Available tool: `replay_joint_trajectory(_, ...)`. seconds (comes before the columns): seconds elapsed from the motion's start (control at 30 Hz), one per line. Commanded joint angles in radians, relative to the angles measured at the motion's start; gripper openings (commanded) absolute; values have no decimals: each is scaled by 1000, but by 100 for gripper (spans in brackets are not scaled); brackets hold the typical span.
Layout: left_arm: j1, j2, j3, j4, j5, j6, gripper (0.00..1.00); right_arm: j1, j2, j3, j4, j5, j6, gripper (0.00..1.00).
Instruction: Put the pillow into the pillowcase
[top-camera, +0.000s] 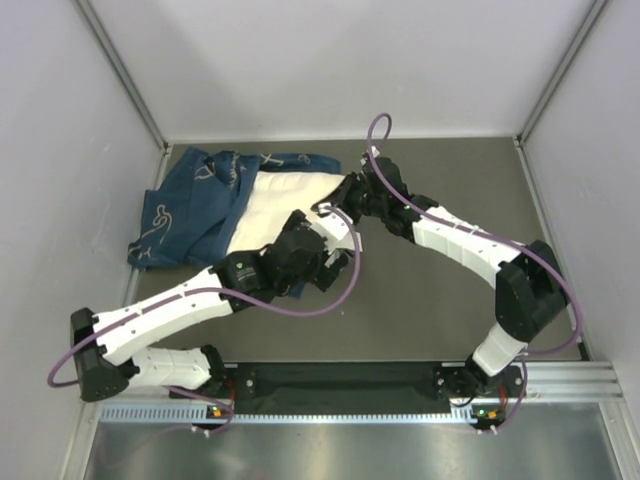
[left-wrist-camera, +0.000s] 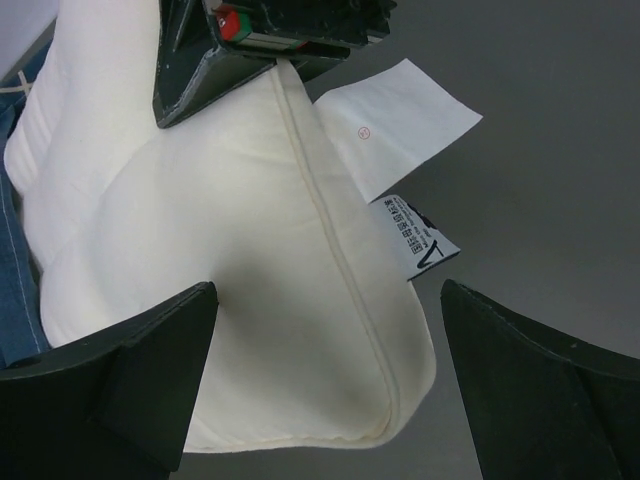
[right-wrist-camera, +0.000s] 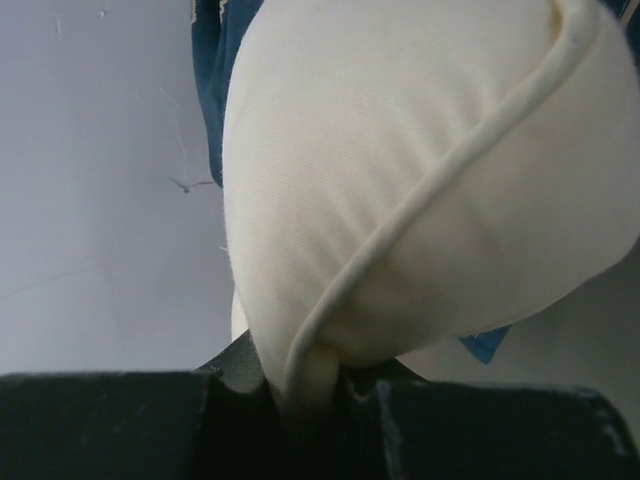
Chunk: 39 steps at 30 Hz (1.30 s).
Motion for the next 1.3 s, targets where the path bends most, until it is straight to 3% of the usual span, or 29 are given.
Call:
replay_joint_trajectory(0.0, -4, 70, 76, -70, -72, -3, 99, 21, -34, 99, 83, 22, 23, 0)
replay_joint_trajectory(0.17, -2, 187, 126, -196, -279, -66, 99, 26, -32, 115, 83, 34, 26, 0)
replay_joint_trajectory(0.27, -1, 213, 123, -239, -362, -88, 92, 28, -40, 115, 83, 47, 23, 0)
replay_joint_trajectory(0.4, 5, 205, 113, -236, -402, -99, 43, 29, -43, 128, 83, 39, 13, 4)
replay_joint_trajectory(0.43, 4, 201, 114, -231, -411, -105, 8, 29, -45, 128, 83, 39, 11, 7)
replay_joint_trajectory(0.47, 4, 183, 111, -230, -449, -117, 0, 29, -48, 128, 56, 47, -6, 13)
replay_joint_trajectory(0.5, 5, 173, 110, -225, -456, -125, 0, 28, -52, 127, 49, 54, -15, 44)
replay_joint_trajectory(0.6, 7, 129, 113, -204, -483, -118, 0, 6, -91, 90, 34, 85, -47, 71)
replay_joint_trajectory(0.83, 34, 116, 157, -236, -511, -125, 0, -112, -301, -273, 155, 145, -50, 77)
replay_joint_trajectory(0.93, 39, 127, 189, -240, -522, -122, 0, -140, -278, -362, 213, 82, -70, 79)
replay_joint_trajectory(1.1, 44, 149, 246, -267, -546, -115, 0, -77, -168, -395, 278, 18, -69, 79)
replay_joint_trajectory(1.27, 50, 158, 278, -294, -569, -111, 0, 20, -1, -284, 235, 67, -24, 79)
